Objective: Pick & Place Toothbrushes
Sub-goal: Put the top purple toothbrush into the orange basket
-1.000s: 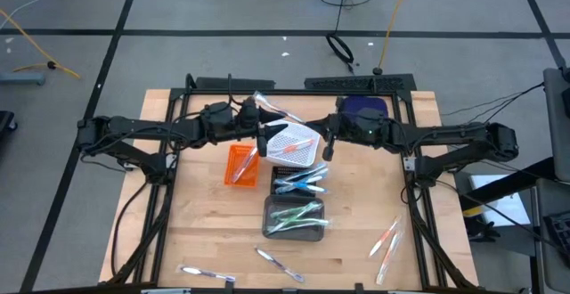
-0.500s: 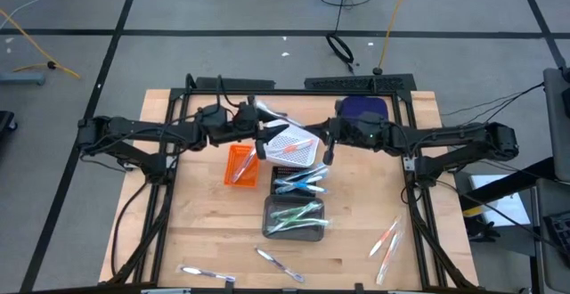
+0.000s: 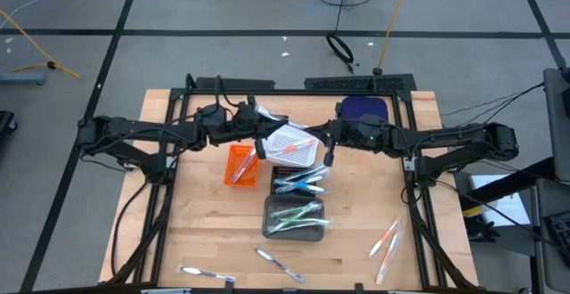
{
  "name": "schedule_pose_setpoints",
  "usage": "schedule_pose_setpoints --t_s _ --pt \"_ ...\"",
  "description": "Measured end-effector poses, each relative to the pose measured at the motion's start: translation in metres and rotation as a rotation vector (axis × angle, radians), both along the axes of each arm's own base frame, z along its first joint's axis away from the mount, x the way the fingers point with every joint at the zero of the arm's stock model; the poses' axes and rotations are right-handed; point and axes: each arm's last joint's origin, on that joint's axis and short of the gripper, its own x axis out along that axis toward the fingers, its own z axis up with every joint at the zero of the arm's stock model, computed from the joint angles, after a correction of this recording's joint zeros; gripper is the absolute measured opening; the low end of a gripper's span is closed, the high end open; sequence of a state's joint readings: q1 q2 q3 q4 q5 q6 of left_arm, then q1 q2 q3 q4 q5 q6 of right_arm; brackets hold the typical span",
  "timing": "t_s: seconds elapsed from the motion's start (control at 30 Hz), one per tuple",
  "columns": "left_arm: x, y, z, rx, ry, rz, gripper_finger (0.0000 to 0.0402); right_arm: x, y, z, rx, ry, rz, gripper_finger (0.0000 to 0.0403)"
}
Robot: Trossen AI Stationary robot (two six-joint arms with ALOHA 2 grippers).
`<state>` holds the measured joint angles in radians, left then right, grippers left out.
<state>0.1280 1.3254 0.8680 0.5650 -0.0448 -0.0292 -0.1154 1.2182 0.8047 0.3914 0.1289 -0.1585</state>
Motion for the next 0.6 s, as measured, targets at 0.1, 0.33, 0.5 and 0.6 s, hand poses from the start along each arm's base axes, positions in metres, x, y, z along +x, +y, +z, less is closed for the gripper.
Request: schedule_pose_setpoints --t_s 0.1,0.33,0.5,0.6 --pt "0.000 0.000 -0.001 -0.008 0.006 -0.003 0.0008 0.000 0.000 0.000 0.000 0.003 0.000 0.0000" --pt "0.000 0.000 -0.004 -0.037 0.033 -0.015 0.0008 0.000 0.000 -0.002 -0.001 0.017 -0.005 0.0026" --pt "-0.006 -0.002 -0.003 -0.061 0.080 -0.024 0.0008 0.000 0.000 -0.004 -0.005 0.039 -0.011 0.0095" --pt "-0.017 -0.006 0.000 -0.081 0.138 -0.029 0.0008 -0.001 0.000 -0.005 -0.001 0.054 -0.011 0.0136"
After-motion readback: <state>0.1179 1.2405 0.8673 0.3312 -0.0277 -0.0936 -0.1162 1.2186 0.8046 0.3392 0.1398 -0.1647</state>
